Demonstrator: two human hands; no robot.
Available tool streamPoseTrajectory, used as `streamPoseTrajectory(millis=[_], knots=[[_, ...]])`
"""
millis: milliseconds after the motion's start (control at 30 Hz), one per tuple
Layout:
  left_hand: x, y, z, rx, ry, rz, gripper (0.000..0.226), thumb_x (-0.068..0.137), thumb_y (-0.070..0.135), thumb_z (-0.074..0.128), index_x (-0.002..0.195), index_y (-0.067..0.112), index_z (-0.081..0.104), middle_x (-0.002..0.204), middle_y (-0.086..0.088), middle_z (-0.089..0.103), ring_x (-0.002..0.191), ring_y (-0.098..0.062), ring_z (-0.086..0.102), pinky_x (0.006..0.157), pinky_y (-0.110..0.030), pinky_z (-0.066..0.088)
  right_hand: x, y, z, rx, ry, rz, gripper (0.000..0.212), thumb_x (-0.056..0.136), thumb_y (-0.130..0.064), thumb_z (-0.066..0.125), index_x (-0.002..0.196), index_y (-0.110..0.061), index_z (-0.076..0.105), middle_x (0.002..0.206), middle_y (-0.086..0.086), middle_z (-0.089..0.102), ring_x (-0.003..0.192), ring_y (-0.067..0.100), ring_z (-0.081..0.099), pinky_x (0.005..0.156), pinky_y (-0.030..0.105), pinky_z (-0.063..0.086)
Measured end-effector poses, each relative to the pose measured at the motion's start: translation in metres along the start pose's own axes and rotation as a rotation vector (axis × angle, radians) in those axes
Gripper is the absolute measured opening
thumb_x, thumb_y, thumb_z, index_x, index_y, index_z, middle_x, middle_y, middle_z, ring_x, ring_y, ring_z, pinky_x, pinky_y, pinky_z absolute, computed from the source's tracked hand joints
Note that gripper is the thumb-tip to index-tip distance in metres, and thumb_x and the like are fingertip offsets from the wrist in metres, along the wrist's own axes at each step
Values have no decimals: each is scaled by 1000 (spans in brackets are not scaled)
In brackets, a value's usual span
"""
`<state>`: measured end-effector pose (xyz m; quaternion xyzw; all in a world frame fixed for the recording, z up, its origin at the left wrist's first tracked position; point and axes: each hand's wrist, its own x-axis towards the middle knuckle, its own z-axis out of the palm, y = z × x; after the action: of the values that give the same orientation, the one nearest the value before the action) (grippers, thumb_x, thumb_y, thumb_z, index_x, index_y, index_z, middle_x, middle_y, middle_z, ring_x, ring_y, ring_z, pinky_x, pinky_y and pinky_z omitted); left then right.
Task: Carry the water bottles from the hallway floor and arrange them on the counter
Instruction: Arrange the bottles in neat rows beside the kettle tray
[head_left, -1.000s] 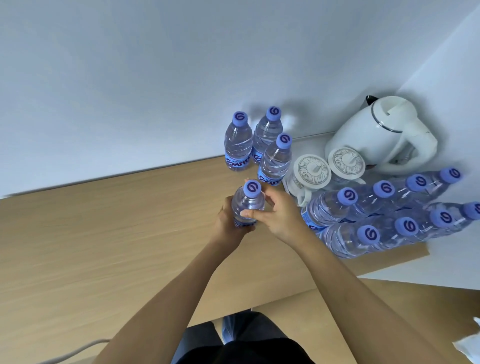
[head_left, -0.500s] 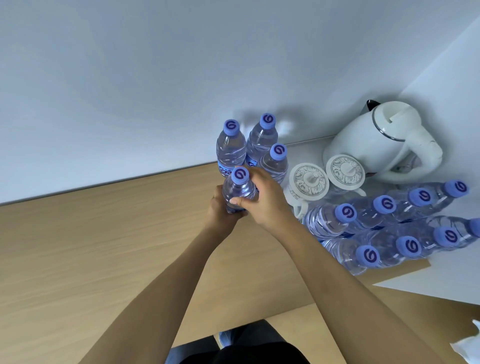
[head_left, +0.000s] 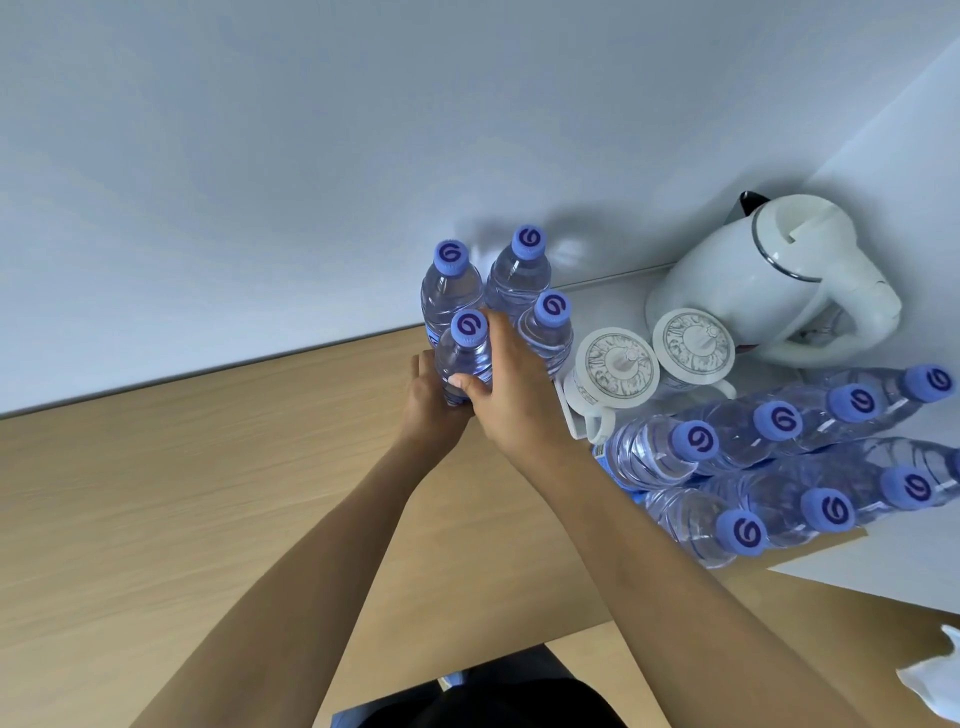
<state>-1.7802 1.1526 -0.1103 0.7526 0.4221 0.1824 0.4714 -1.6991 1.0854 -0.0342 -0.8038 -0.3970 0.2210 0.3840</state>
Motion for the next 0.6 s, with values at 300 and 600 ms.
streamPoseTrajectory(millis=[300,600], knots=[[1,3,-2,5,-14,-80,54,72,-5,69,122,-3,49,113,-13,45,98,-33,52,78,-37,48,-1,-1,0,-11,-3,12,62,85,-3,69,141,-10,44,140,2,55,129,21,49,91,18,34],[-12,15,-8,67,-21,-134,75,71,3,77,134,-4,36,132,-19,47,123,-33,43,94,-33,39,-8,-2,-1,9,43,-22,75,85,-4,71,149,-9,32,153,5,40,141,17,37,101,6,24]])
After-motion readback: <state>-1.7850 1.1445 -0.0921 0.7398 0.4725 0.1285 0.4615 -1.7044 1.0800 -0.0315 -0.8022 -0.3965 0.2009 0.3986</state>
